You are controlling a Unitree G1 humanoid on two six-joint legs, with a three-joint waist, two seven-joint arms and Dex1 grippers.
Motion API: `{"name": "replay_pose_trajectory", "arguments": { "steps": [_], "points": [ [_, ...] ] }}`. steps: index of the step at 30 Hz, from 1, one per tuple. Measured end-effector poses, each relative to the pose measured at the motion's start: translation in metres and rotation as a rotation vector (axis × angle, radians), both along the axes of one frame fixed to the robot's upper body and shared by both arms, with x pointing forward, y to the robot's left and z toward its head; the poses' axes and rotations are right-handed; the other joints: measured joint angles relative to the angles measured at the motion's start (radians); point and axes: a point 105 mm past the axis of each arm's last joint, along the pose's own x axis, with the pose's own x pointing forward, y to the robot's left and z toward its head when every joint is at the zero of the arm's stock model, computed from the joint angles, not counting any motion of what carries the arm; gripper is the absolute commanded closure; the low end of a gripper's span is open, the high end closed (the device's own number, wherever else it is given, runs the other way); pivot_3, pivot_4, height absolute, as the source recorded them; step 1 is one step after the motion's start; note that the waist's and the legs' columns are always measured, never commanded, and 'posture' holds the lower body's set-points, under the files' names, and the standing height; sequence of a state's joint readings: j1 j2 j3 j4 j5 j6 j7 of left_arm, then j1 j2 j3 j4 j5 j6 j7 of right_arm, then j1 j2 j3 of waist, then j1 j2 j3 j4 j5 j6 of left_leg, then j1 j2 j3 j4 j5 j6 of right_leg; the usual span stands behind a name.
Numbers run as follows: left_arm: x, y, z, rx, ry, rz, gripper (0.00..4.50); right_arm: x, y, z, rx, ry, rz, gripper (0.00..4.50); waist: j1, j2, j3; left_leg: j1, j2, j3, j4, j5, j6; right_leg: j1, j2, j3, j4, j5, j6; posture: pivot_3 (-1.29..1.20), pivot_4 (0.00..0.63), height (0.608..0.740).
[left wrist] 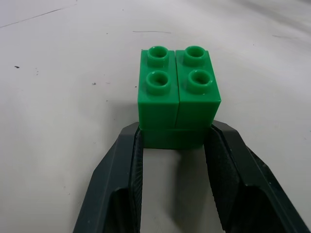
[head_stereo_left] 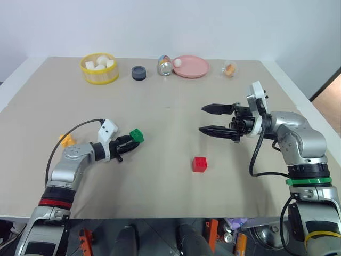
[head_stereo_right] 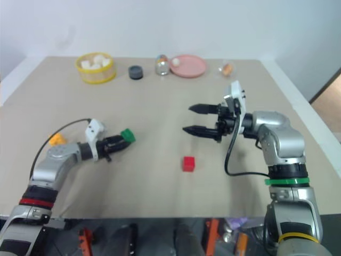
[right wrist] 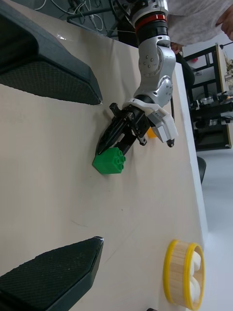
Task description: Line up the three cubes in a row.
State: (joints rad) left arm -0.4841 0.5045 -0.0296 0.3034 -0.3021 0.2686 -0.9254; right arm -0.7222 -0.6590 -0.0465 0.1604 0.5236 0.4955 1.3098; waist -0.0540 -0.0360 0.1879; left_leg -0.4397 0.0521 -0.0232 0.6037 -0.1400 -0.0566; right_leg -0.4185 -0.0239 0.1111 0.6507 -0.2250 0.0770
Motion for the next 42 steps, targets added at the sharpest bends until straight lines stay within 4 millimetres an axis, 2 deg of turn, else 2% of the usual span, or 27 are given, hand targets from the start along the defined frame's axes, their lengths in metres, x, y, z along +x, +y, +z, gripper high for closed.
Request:
{"name": "replay_pose_trajectory", "arguments": {
  "steps": [5, 11, 18, 28, 35, 40, 42],
  "points": [
    [-0.001, -0.002, 0.001, 0.01, -0.016, -0.017, 3.24, 0.0, 0.0, 0.0, -0.001, -0.003, 0.001, 0.0, 0.0, 0.0, 0.0, 0.0, 0.0, 0.0, 0.0, 0.0, 0.0, 0.0, 0.0, 0.0, 0.0, 0.0, 0.0, 0.0, 0.15, 0.74],
    [-0.032, -0.029, 0.026, 0.061, -0.107, -0.312, 3.24, 0.0, 0.0, 0.001, -0.006, -0.003, 0.012, 0.0, 0.001, 0.0, 0.0, -0.001, 0.0, 0.0, -0.001, 0.0, 0.0, -0.001, 0.0, 0.0, 0.0, -0.001, 0.0, 0.0, 0.15, 0.74],
    [-0.056, -0.046, 0.019, 0.129, -0.072, -0.517, 3.24, -0.001, -0.002, 0.003, -0.014, -0.007, 0.009, 0.0, 0.001, 0.0, 0.0, 0.0, 0.0, 0.0, -0.001, 0.0, 0.0, -0.001, 0.0, 0.0, 0.0, -0.001, -0.001, 0.0, 0.15, 0.74],
    [-0.051, -0.082, 0.005, 0.129, -0.04, -0.623, 3.24, -0.004, -0.003, 0.002, -0.023, -0.007, -0.001, 0.0, 0.005, 0.0, 0.0, -0.001, 0.0, 0.0, -0.001, 0.0, 0.0, -0.001, 0.0, 0.0, 0.0, -0.001, 0.0, 0.0, 0.15, 0.74],
    [-0.053, -0.077, -0.005, 0.162, -0.01, -0.669, 3.24, -0.017, -0.014, -0.007, -0.073, 0.027, 0.003, 0.0, 0.006, 0.0, 0.0, -0.001, 0.0, -0.001, -0.001, 0.0, 0.0, -0.001, 0.001, 0.0, 0.0, -0.002, 0.0, 0.0, 0.15, 0.74],
    [-0.054, -0.075, -0.007, 0.18, -0.011, -0.684, 3.24, -0.034, -0.037, -0.03, -0.173, 0.088, 0.004, 0.0, 0.006, 0.0, 0.0, -0.001, 0.0, -0.001, 0.0, 0.0, 0.0, -0.001, 0.0, 0.0, 0.0, -0.002, 0.0, 0.0, 0.15, 0.74],
    [-0.054, -0.076, -0.007, 0.183, -0.013, -0.689, 3.24, -0.038, -0.041, -0.031, -0.197, 0.09, 0.011, 0.0, 0.006, 0.001, 0.0, -0.001, 0.0, -0.001, 0.0, 0.0, 0.0, -0.001, 0.0, 0.0, 0.0, -0.001, -0.001, 0.0, 0.15, 0.74]
  ]
}}
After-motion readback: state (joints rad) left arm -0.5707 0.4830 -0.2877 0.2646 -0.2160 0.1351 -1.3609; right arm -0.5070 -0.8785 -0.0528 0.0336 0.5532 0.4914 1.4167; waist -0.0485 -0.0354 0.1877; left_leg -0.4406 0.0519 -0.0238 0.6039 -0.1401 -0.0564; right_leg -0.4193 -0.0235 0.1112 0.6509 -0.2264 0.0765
